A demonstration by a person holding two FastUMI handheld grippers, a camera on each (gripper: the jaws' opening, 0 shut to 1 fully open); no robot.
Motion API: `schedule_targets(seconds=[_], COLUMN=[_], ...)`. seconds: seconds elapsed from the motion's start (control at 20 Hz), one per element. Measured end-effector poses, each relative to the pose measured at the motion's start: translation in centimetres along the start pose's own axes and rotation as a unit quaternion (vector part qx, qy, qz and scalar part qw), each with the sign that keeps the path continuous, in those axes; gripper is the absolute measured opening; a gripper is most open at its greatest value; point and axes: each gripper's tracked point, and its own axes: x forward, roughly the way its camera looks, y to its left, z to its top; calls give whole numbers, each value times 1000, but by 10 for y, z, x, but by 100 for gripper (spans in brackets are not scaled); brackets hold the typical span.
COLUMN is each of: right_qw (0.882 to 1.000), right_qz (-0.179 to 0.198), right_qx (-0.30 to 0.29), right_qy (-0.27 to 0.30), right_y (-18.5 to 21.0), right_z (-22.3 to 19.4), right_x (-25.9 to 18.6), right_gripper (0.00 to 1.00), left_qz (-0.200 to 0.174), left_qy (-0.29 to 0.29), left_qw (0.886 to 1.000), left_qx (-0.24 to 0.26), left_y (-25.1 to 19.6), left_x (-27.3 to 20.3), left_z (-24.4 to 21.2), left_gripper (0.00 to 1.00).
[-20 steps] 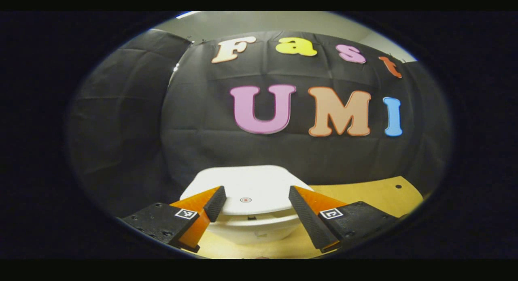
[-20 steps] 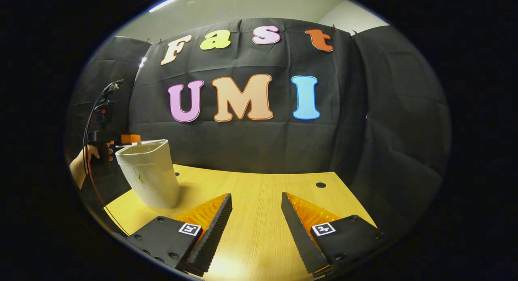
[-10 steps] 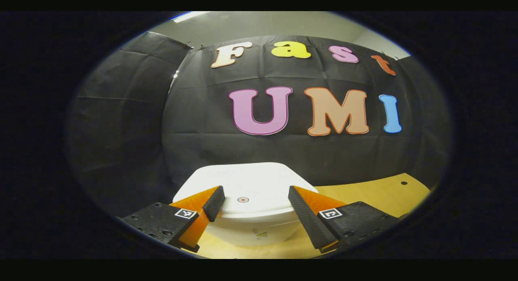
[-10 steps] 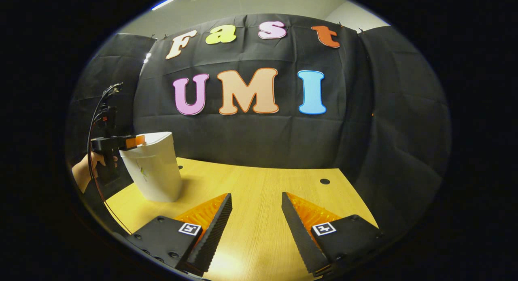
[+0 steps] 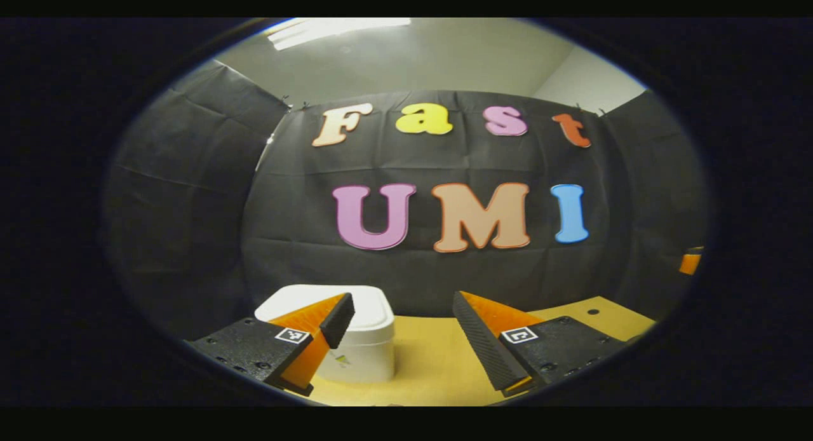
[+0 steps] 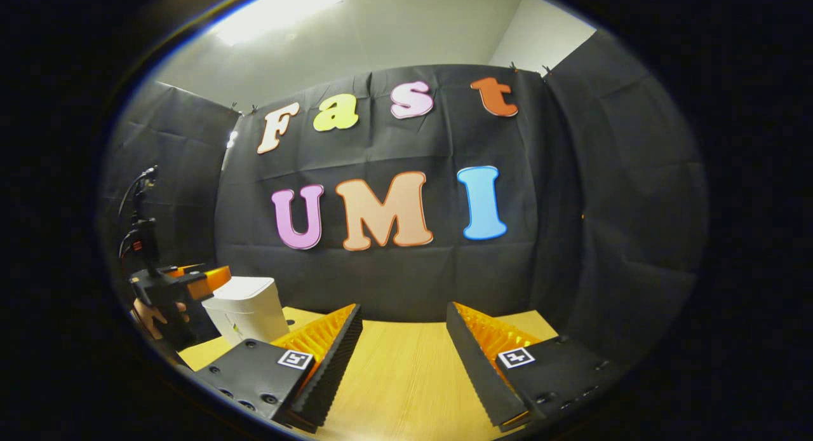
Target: Press the lid of the desktop garbage bin to open it, pick up the crumpled paper on the desktop and throw it into the bin, then pick up the pop can on the desktop and drop it into the bin, and finally close the garbage bin lid.
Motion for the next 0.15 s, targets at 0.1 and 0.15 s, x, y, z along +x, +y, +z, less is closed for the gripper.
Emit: schedule_targets(seconds=[0.1, 0.15], right_qw=[1000, 1000], right_qz=[7, 7], right_qx=[5, 4], right_qy=[-9, -12], right_y=[-7, -11], right_z=[5, 7], right_x=[-4, -4], right_gripper=[96, 96], left_qz=[-22, -30], left_qy=[-13, -17], left_qw=[1000, 999], left_qx=[-2, -6], left_y=[-36, -54], left_x=[-23, -33], left_z=[6, 9], left_gripper=[93, 93])
